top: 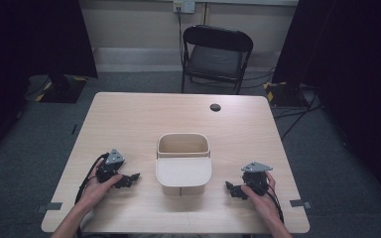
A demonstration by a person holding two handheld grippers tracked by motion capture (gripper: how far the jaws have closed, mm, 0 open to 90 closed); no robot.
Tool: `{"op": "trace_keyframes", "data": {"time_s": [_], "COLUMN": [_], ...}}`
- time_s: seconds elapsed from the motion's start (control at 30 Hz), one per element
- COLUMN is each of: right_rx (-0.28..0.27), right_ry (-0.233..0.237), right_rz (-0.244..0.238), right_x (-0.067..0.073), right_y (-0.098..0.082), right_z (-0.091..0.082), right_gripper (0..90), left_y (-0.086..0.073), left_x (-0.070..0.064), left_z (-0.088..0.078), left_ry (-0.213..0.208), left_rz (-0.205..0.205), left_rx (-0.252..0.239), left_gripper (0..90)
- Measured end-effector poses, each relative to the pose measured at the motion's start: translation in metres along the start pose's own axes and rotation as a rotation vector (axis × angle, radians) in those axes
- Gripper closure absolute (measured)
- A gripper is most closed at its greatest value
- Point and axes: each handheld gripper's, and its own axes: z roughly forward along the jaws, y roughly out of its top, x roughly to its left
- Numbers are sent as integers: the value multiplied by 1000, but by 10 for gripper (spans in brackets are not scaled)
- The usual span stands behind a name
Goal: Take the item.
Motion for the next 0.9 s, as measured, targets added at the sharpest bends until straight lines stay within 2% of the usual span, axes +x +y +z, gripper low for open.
{"op": "trace_keyframes", "data": {"time_s": [0.27,0.37,0.4,0.5,0.53,0.6,0.73,0.77,0.9], "right_rx": [1,-5,-21,-44,-70,-81,-124,-124,-150], "right_ry": [0,-3,37,64,79,87,160,160,203], "right_rz": [1,16,35,50,32,30,49,49,12], "right_x": [0,-1,-2,-1,2,3,9,9,20], "right_y": [0,0,1,2,4,5,11,11,17], "right_z": [0,-1,-5,-8,-12,-14,-20,-20,-26], "right_gripper": [39,94,175,145,150,151,169,169,173], "left_y": [0,0,0,0,0,0,0,0,0], "left_x": [0,0,0,0,0,0,0,0,0], "left_z": [0,0,0,0,0,0,1,1,1], "left_ry": [-4,-4,-4,-4,-5,-4,-2,-2,-2], "left_rz": [-6,-5,-5,-6,-6,-5,-9,-9,-10], "left_rx": [-4,-3,-3,-4,-3,-3,-3,-3,-3], "left_gripper": [110,110,110,110,109,109,106,106,106]}}
